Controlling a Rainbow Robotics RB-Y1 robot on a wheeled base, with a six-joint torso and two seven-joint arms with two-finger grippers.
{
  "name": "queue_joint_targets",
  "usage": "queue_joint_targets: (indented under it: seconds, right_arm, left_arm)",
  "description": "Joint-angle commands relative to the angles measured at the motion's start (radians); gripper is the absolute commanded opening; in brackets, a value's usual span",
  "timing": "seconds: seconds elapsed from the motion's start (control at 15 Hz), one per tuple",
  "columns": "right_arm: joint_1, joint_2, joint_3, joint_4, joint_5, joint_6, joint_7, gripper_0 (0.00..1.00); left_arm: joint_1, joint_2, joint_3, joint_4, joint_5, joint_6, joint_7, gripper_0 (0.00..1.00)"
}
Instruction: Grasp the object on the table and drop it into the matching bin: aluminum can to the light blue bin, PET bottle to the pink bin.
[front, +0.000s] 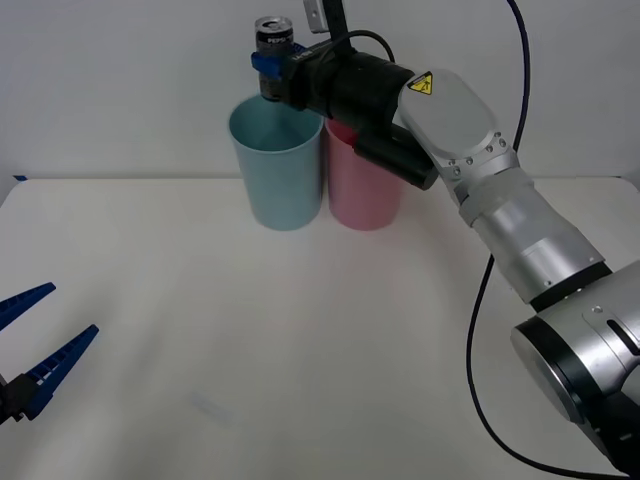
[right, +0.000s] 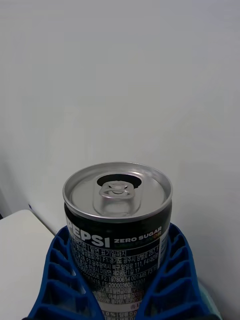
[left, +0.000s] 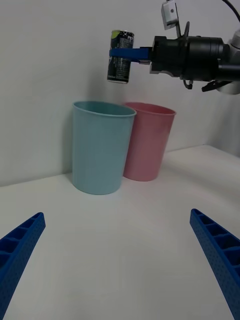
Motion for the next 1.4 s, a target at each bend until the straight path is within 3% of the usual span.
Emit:
queue_joint_targets:
  seconds: [0.07,0.27,0.33,0.4,0.47,0.53,0.87,1.07,1.27,1.4]
  right_arm:
    - [0.0,0.003,0.009,0.001,0.001,0.028,0.007,0.0]
    - [0.0,0.015,0.011,0.001,-0.001,0.054,0.012,0.0]
    - [0.0,0.018,0.011,0.001,-0.001,0.055,0.013,0.04]
    - [0.0,0.023,0.011,0.001,0.001,0.063,0.012,0.2]
    - [0.0,0.025,0.011,0.001,0.001,0.074,0.013,0.71]
    - [0.0,0.026,0.012,0.0,0.001,0.084,0.015,1.0]
    - [0.002,0.028,0.014,0.001,-0.001,0.089,0.021,1.0]
    - [0.015,0.017,0.031,0.0,-0.055,0.08,0.04,1.0]
    - [0.032,-0.054,0.137,-0.04,-0.217,0.078,0.066,1.0]
    - [0.091,-0.13,0.209,-0.149,-0.317,0.078,0.078,1.0]
  left_arm:
    - [0.0,0.0,0.0,0.0,0.0,0.0,0.0,1.0]
    - [0.0,0.0,0.0,0.0,0.0,0.0,0.0,1.0]
    - [0.0,0.0,0.0,0.0,0.0,0.0,0.0,1.0]
    - [0.0,0.0,0.0,0.0,0.0,0.0,0.0,1.0]
    - [0.0,0.0,0.0,0.0,0.0,0.0,0.0,1.0]
    - [0.0,0.0,0.0,0.0,0.0,0.0,0.0,1.0]
    - [0.0,0.0,0.0,0.0,0.0,0.0,0.0,1.0]
    - [0.0,0.0,0.0,0.0,0.0,0.0,0.0,1.0]
    - [0.0,0.0,0.0,0.0,0.0,0.0,0.0,1.0]
    - [0.0,0.0,0.0,0.0,0.0,0.0,0.0,1.0]
